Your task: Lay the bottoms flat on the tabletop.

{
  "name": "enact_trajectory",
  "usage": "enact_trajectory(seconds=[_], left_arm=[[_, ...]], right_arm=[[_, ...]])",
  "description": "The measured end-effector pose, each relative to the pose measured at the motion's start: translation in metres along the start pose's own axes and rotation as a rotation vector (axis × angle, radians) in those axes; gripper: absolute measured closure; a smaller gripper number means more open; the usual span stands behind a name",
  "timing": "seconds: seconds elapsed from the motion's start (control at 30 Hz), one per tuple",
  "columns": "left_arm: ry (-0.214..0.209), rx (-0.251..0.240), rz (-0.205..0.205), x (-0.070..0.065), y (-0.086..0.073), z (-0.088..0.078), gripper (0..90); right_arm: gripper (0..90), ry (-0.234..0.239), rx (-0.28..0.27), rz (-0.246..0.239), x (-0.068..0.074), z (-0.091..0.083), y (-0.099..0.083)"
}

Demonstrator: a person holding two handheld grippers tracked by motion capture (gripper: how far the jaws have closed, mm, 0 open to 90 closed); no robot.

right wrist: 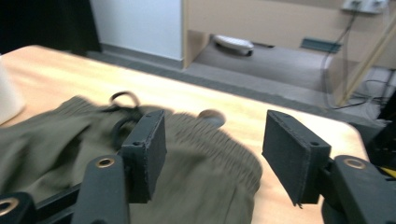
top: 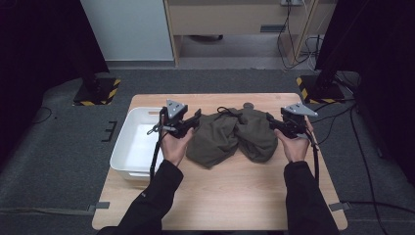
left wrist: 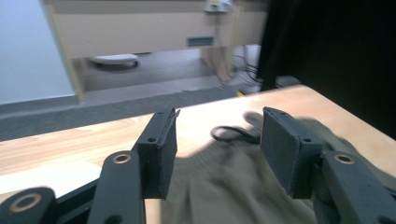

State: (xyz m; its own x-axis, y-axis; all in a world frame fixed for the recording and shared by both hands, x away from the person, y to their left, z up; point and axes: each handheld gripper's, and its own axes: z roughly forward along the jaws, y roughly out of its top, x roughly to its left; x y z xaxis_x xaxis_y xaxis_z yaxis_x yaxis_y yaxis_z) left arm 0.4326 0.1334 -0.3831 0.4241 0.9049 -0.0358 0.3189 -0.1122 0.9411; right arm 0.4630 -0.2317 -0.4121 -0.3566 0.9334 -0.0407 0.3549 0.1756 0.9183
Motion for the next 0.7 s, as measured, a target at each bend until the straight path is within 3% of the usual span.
enact_trajectory(seconds=[0.2,0.33,0.43,0.7], left_arm=[[-0.083,0.106,0.103,-0.018,-0.038,-0.017,46.9],[-0.119,0.149,0.093,-0.023,-0.064,-0.018,46.1],[-0.121,0.189,0.101,-0.026,-0.083,-0.014,45.8],[-0.126,0.244,0.098,-0.039,-0.105,-0.001,40.3]], right_arm=[[35.3,0.094,0.048,-0.002,0.011,-0.017,-0.023],[32.9,0.126,0.092,-0.012,0.018,-0.022,-0.046],[31.5,0.126,0.128,-0.015,0.020,-0.025,-0.060],[30.8,0.133,0.187,-0.005,0.023,-0.020,-0.086]])
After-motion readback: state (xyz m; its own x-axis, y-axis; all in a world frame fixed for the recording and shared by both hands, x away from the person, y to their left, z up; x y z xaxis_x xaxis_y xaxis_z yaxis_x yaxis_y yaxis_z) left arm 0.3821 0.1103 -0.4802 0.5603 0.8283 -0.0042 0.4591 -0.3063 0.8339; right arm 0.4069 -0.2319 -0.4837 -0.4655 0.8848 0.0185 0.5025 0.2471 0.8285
